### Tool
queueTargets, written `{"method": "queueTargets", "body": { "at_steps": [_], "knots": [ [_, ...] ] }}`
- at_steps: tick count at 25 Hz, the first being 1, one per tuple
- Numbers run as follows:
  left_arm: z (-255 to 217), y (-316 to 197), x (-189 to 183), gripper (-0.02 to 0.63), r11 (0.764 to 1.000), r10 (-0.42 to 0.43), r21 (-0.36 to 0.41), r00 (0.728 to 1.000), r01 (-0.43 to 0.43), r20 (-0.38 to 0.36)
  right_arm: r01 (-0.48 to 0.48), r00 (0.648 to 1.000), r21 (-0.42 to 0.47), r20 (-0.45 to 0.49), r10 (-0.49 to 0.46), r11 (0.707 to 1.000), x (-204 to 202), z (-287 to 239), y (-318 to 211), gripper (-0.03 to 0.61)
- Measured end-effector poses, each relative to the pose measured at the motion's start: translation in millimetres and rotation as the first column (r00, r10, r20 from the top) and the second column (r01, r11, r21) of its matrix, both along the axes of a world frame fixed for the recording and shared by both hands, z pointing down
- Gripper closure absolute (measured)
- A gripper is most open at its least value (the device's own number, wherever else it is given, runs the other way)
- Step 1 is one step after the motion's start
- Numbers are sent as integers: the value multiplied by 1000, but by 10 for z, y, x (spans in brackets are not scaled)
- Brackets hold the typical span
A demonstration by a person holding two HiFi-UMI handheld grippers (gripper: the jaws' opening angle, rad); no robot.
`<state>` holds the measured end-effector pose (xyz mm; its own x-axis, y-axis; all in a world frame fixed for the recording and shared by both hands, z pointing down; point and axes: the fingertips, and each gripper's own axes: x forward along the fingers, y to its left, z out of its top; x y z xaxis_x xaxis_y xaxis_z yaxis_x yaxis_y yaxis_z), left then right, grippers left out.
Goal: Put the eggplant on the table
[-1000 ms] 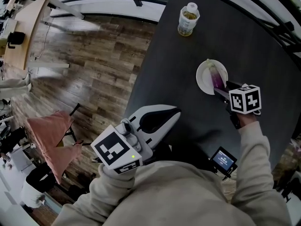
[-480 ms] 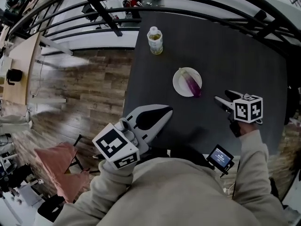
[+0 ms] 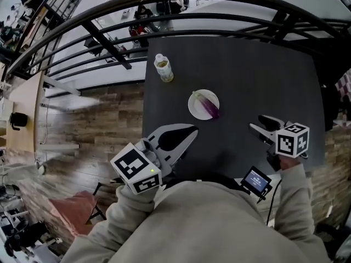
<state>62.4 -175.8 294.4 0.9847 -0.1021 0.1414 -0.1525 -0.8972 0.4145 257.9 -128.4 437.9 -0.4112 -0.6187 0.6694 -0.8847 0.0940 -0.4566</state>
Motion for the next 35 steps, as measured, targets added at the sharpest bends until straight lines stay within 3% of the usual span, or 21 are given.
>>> {"method": "queueTargets", "body": {
  "at_steps": [4, 6, 10, 14, 18, 21, 28, 35],
  "knots": [
    [-176, 19, 103, 609, 998, 45, 35, 999, -45, -20, 24, 998, 142, 56, -32, 990, -160, -518, 24, 410],
    [-273, 30, 145, 609, 997, 62, 49, 997, -60, -36, 48, 997, 202, 52, -60, 978, -217, -756, 48, 533],
    [-414, 83, 237, 609, 993, 104, 68, 992, -100, -65, 73, 993, 300, 71, -99, 951, -347, -1221, 127, 563],
    [-548, 184, 313, 609, 984, 166, 85, 981, -158, -98, 51, 989, 436, 105, -107, 898, -471, -1706, 128, 563],
    [-811, 254, 381, 609, 978, 194, 108, 971, -181, -136, 71, 989, 546, 73, -132, 835, -549, -2181, 104, 563],
    [-960, 263, 363, 609, 975, 198, 129, 969, -179, -150, 97, 989, 578, 33, -142, 810, -613, -2380, 75, 565],
    [-975, 220, 386, 609, 975, 192, 140, 969, -170, -159, 121, 988, 577, 11, -155, 808, -651, -2346, 8, 565],
    [-956, 205, 401, 609, 977, 186, 129, 974, -170, -128, 52, 997, 548, 14, -71, 835, -191, -2265, 61, 565]
  ]
}}
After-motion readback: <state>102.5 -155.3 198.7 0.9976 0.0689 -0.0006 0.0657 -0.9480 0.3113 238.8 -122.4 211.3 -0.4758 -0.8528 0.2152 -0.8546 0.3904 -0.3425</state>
